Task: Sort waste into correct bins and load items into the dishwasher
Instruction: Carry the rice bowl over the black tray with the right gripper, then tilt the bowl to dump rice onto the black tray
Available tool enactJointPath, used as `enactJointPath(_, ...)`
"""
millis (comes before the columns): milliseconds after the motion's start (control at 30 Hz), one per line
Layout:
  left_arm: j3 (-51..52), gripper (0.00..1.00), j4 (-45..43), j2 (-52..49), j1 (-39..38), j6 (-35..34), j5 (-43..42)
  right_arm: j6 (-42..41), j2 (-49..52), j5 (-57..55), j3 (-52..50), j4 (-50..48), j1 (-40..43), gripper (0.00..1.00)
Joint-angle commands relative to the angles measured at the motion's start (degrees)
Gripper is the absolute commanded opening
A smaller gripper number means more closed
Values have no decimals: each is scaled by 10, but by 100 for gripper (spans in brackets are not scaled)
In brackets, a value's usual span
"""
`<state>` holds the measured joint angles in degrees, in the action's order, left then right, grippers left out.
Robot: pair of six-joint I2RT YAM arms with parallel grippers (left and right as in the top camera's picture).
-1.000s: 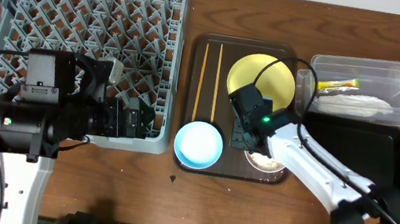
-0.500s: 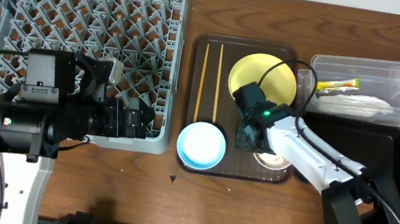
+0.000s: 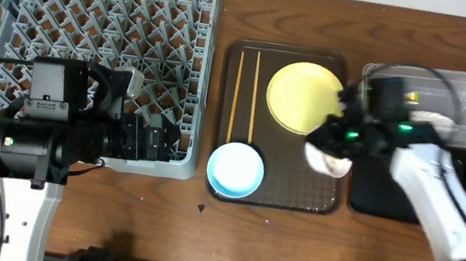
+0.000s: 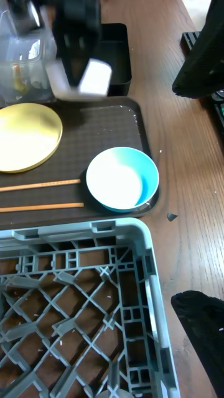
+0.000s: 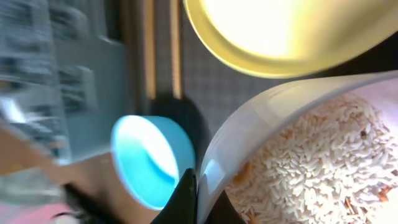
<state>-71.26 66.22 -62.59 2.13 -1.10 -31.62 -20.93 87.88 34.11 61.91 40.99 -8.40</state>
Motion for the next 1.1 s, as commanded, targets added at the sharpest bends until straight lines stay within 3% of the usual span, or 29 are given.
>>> enactJointPath(0,-9,99,2,-2,-2,11,-9,54,-22,84,1,9,71,1)
enactJointPath(133,-9,99,2,-2,-2,11,-9,96,-14,92,-1,20,145,1)
enactJointPath(300,-9,99,2,-2,-2,11,-9,155,2,219,-15,-6,233,1)
enactJointPath(633,-9,99,2,-2,-2,11,-9,148,6,334,-125,-150,353,1)
enactJointPath(767,-9,99,2,-2,-2,11,-9,128,6,442,-170,-239,410,1)
enactJointPath(1067,-9,99,2,-2,-2,11,-9,129,6,479,-200,-249,447,1)
